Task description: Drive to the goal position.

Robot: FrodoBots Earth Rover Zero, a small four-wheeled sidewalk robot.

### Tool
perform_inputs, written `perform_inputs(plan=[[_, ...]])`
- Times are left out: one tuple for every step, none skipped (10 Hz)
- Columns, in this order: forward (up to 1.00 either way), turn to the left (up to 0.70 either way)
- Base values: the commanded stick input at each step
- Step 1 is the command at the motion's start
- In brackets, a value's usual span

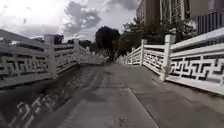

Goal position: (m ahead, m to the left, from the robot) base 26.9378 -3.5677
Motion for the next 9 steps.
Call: perform_inputs(plan=[[0.45, 0.00], [0.45, 0.00], [0.45, 0.00], [0.45, 0.00], [0.45, 0.00], [0.45, 0.00], [0.45, 0.00], [0.45, 0.00], [0.45, 0.00]])
